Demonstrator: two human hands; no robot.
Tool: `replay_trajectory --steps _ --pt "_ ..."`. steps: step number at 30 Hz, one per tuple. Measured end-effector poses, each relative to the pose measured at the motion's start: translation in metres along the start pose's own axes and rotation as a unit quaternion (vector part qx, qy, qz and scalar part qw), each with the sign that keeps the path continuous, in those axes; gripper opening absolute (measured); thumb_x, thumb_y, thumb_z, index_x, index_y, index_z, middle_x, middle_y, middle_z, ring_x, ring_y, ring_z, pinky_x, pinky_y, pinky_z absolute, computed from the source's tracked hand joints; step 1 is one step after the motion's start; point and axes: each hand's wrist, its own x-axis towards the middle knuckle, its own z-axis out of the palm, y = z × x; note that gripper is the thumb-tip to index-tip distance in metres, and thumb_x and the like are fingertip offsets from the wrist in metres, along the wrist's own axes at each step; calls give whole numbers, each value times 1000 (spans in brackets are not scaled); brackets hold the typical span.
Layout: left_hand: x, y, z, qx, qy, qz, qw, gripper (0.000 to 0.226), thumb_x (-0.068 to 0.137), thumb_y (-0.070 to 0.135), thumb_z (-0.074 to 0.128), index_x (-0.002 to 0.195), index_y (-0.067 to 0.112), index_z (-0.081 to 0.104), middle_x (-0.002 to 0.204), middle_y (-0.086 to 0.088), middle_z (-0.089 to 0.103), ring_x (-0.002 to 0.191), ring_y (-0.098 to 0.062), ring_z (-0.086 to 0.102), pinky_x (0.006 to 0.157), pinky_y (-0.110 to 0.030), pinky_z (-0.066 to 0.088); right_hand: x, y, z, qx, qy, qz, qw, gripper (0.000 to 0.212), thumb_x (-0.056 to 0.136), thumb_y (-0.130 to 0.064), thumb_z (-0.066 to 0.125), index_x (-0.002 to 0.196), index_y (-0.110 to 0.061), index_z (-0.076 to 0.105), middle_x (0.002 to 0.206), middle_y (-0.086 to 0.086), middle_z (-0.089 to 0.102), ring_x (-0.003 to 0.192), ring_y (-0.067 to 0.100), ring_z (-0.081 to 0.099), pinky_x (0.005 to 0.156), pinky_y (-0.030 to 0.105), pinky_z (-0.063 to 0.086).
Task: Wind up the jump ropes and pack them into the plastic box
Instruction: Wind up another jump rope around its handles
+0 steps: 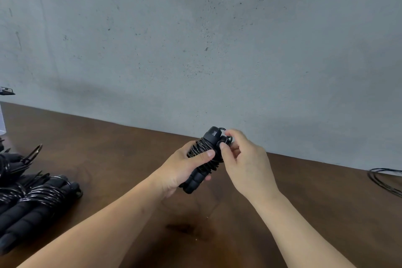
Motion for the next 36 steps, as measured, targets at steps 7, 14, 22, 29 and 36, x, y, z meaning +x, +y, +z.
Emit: replay_trajectory --steps 7,14,22,29,36 --pt "-3 1 3 53 7 14 998 37 88 28 70 121 19 56 103 -16 72 73 -25 68 79 -38 58 14 -8 -10 -125 -52 23 991 11 93 -23 56 83 -27 60 60 -11 49 56 9 46 47 18 28" --pt "-1 9 -4 108 20 5 994 37 85 35 74 116 23 58 99 -9 73 72 -22 70 77 -35 60 12 -8 -11 -218 18 -75 973 13 92 -29 63 82 -26 70 82 -8 43 58 18 49 46 22 20" --pt "-5 30 -17 147 9 13 989 44 81 36 77 118 27 54 96 -5 75 78 -22 71 84 -41 58 21 -11 0 238 57 150 958 7 95 -22 61 88 -24 62 83 6 65 60 17 68 57 26 56" --pt "-9 24 -20 125 91 20 988 55 75 37 82 121 27 53 97 -4 73 73 -16 69 80 -38 58 22 -18 19 309 -15 221 925 13 92 -23 64 104 -25 60 85 4 66 69 12 70 78 40 60" --pt "-9 26 -25 243 127 22 962 64 77 33 77 130 37 40 113 9 60 97 -7 61 82 -24 48 18 -38 41 405 -131 320 847 38 97 -46 52 100 -14 71 98 6 75 91 24 71 86 40 59"
